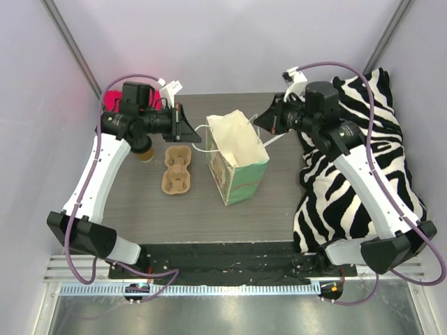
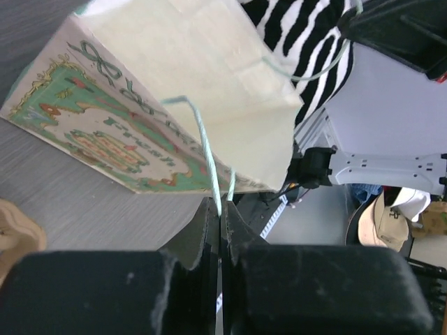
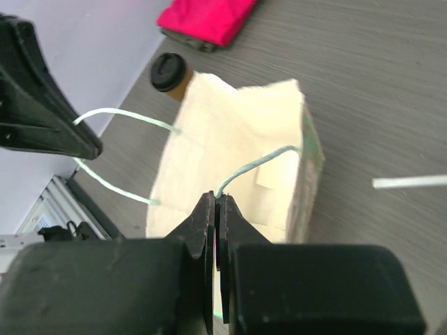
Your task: Pack the takeout coffee
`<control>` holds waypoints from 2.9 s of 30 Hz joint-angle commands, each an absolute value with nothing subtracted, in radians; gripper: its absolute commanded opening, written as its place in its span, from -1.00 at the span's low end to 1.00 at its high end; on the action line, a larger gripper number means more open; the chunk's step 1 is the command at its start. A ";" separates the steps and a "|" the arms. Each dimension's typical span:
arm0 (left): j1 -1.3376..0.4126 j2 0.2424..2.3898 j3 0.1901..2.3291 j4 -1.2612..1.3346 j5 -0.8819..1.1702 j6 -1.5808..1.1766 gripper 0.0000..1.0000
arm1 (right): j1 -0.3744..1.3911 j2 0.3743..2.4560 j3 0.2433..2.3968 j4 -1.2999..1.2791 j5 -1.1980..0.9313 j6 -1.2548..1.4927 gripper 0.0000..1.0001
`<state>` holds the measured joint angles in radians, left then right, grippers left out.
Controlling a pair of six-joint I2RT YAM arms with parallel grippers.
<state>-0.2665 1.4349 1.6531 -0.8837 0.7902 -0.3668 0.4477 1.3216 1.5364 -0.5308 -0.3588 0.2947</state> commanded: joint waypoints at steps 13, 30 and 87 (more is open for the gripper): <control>-0.268 1.549 1.641 -0.940 0.750 -0.212 -1.00 | 0.262 1.422 1.456 -0.606 -0.498 0.235 -0.98; -0.270 1.618 1.548 -0.832 0.729 -0.256 -1.00 | 0.259 1.489 1.350 -0.495 -0.575 0.271 -0.98; -0.347 1.738 1.479 -0.726 0.727 -0.337 -1.00 | 0.281 1.473 1.198 -0.411 -0.675 0.342 -0.98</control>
